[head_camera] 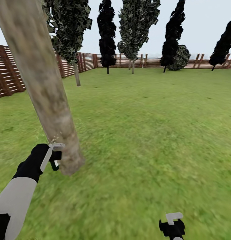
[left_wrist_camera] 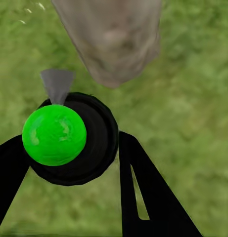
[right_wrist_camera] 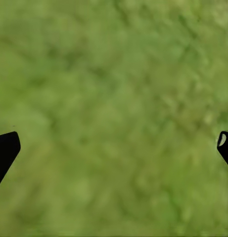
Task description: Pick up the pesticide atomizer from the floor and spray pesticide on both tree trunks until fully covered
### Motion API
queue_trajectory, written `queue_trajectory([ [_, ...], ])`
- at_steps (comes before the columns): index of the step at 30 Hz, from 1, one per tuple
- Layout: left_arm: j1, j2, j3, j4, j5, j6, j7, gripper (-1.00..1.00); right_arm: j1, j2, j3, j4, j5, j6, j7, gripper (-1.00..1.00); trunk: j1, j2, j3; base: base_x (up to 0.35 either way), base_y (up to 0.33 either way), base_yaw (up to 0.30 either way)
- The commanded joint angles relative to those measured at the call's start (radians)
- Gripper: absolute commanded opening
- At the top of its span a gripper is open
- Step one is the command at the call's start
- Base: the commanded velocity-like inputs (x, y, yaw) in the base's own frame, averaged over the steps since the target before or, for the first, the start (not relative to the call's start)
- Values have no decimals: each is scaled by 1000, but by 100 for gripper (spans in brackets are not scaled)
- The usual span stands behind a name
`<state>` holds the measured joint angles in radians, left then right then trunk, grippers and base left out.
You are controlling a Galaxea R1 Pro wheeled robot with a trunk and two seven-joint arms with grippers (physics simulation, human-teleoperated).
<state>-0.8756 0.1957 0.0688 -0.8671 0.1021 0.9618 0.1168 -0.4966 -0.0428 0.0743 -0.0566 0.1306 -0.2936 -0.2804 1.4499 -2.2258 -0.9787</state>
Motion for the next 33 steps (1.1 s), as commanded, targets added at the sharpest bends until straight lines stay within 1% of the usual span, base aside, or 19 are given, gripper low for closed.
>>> queue_trajectory([
  [1, 0, 3, 1, 0, 13, 3, 10, -100, 0, 0, 7, 1, 6, 1, -7, 100, 0, 0, -1, 177, -244, 277],
  [2, 1, 7, 1, 0, 12, 2, 10, -100, 0, 0, 7, 0, 6, 1, -7, 100, 0, 0, -1, 177, -244, 277],
  [4, 5, 30, 2, 5, 13, -4, 9, -100, 0, 0, 7, 1, 6, 1, -7, 100, 0, 0, -1, 178, -244, 244],
  [5, 15, 34, 1, 10, 14, -6, 9, -100, 0, 0, 7, 0, 6, 2, -7, 100, 0, 0, -1, 178, -244, 111],
  [7, 50, 35, -2, 13, 14, -10, 10, -100, 0, 0, 7, 0, 6, 2, -7, 100, 0, 0, -1, 166, -245, 43],
  [10, 93, 27, -6, 15, 14, -20, 11, -100, 0, -4, 6, 1, 6, 2, -7, 100, 0, 0, -1, 81, -261, 7],
  [17, 98, 27, -2, 13, 14, -24, 13, -100, 0, -4, 7, 1, 6, 2, -8, 100, 0, 0, -1, 4, -272, 0],
  [22, 98, 38, 1, 13, 12, -25, 14, -100, 0, -2, 7, 0, 6, 2, -8, 100, 0, 0, -1, 130, -157, 34],
  [28, 97, 36, 0, 4, 12, -26, 15, -100, 0, -2, 7, 0, 6, 2, -9, 100, 0, 0, -1, 12, -6, 254],
  [33, 96, 31, 1, 8, 13, -26, 60, -100, 0, -2, 7, 0, 6, 2, -9, 100, 0, 0, -1, 0, 0, 275],
])
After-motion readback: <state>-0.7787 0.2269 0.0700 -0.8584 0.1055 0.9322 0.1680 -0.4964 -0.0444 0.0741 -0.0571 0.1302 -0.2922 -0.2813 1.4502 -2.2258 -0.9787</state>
